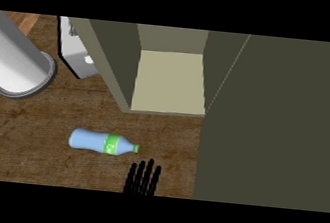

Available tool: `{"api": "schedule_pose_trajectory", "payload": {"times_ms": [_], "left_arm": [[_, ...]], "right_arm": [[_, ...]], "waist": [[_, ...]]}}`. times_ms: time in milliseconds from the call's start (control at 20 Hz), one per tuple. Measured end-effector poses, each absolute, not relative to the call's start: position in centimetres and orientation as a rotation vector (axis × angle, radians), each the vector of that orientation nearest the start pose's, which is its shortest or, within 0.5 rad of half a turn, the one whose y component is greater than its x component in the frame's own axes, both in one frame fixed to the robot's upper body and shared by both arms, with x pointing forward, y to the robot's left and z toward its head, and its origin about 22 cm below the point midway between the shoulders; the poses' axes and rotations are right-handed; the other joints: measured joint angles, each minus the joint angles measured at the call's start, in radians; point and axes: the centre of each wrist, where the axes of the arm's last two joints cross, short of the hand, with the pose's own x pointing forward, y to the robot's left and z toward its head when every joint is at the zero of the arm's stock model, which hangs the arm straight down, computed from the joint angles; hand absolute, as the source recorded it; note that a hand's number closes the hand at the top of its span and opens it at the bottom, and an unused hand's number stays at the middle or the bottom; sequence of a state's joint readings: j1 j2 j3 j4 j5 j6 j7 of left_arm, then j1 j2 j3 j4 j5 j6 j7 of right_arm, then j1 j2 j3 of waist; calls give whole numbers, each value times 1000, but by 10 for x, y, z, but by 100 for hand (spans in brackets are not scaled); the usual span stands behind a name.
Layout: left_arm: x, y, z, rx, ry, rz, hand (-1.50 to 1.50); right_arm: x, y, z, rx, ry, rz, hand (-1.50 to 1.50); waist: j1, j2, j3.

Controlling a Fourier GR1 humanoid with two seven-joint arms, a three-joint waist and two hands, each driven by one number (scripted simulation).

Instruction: Pick up the bottled water, place it into the cabinet and close the cabinet

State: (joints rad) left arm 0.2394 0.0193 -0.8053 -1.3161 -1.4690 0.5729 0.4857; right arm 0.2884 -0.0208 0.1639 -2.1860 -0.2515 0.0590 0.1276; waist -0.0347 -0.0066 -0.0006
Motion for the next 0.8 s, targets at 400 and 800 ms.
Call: {"api": "schedule_pose_trajectory", "payload": {"times_ms": [400, 800], "left_arm": [[77, 47, -126, 1009, -1449, -1165, -150], [83, 37, -128, 1070, -1500, -1173, -150]], "right_arm": [[131, -225, 85, 326, -1793, -69, -150], [117, -228, 79, 316, -1815, -68, -150]], "waist": [[12, 4, -2], [21, 5, -1]]}}
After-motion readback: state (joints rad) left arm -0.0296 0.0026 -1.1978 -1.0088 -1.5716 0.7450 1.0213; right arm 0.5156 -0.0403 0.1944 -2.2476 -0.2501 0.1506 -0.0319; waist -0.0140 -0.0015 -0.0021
